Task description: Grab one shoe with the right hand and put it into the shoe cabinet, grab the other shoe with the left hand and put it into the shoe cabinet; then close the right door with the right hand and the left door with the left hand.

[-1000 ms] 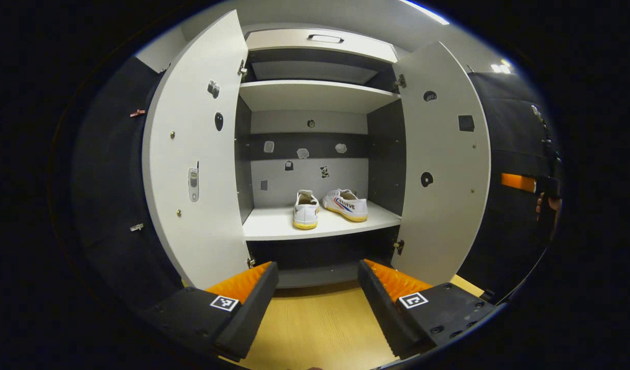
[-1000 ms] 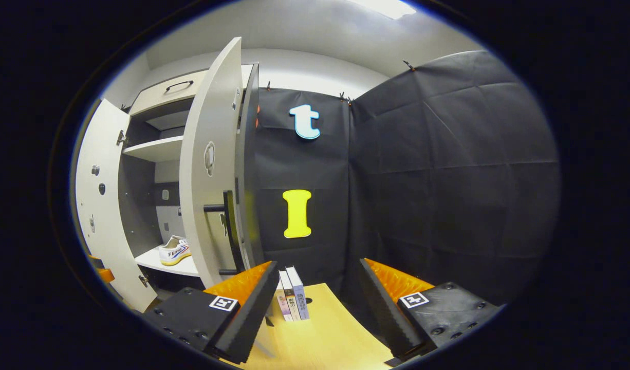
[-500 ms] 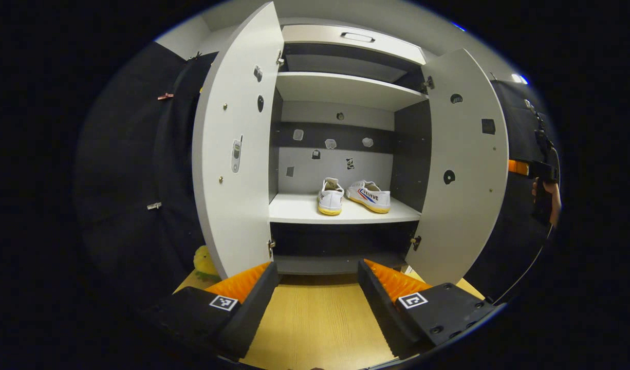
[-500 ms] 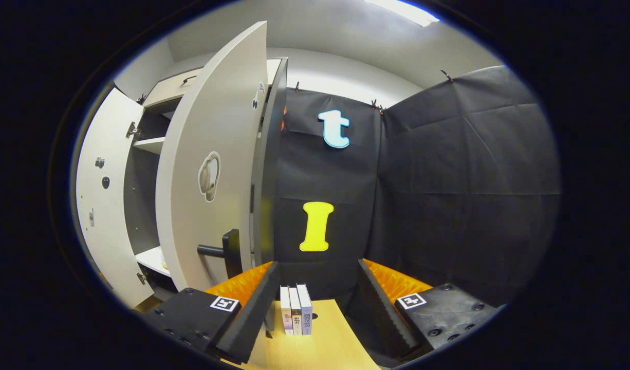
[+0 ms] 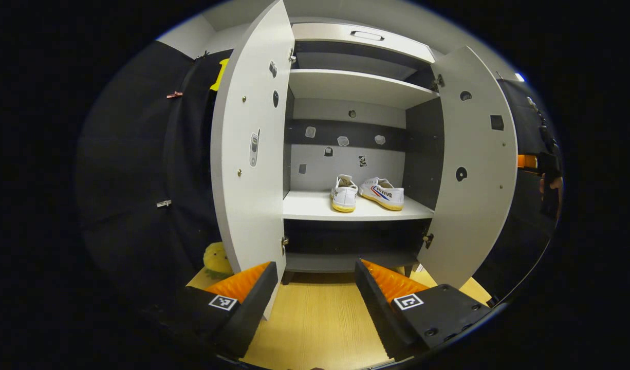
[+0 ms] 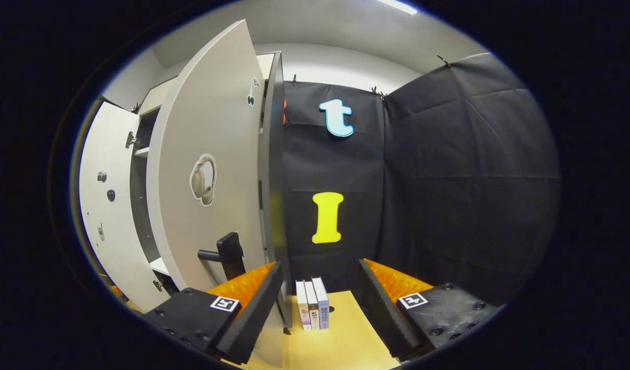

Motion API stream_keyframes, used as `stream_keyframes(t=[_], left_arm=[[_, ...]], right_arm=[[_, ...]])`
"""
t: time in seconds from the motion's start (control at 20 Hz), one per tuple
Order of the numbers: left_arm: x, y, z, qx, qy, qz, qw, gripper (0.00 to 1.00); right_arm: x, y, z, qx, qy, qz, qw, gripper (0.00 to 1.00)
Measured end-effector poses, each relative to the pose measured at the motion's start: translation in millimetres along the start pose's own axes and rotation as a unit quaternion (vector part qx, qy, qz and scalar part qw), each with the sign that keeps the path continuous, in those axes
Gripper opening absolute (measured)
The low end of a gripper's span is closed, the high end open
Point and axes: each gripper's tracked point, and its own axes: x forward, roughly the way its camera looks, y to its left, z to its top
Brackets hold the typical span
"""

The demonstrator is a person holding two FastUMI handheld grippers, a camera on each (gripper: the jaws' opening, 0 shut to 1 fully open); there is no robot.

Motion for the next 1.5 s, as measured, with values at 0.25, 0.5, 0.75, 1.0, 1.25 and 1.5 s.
stream_keyframes(t=[0.25, 0.5, 0.75, 1.0, 1.25, 1.5], left_arm=[[-7.1, 14.3, 0.9, -0.005, -0.004, 0.014, 1.0, 0.94], [-21.6, 35.8, 0.7, -0.01, 0.0, 0.047, 0.999, 0.95], [-41.6, 64.9, -2.4, -0.025, -0.001, 0.083, 0.996, 0.94], [-65.7, 100.1, -6.2, -0.025, 0.001, 0.119, 0.993, 0.95], [-72.7, 139.9, 5.0, -0.024, -0.007, 0.135, 0.99, 0.94], [-52.3, 173.9, 42.3, -0.028, -0.031, 0.106, 0.993, 0.94]], right_arm=[[-1.9, 40.7, -3.0, 0.002, 0.002, 0.033, 0.999, 0.96], [7.3, 84.7, -14.0, 0.006, 0.011, 0.053, 0.998, 0.96], [19.2, 131.6, -29.7, 0.033, 0.03, 0.085, 0.995, 0.97], [10.8, 158.4, -48.1, 0.029, 0.043, 0.102, 0.993, 0.97], [-13.6, 163.4, -80.4, 0.039, 0.065, 0.094, 0.993, 0.97], [-51.1, 173.8, -121.3, 0.037, 0.098, 0.085, 0.991, 0.99]])
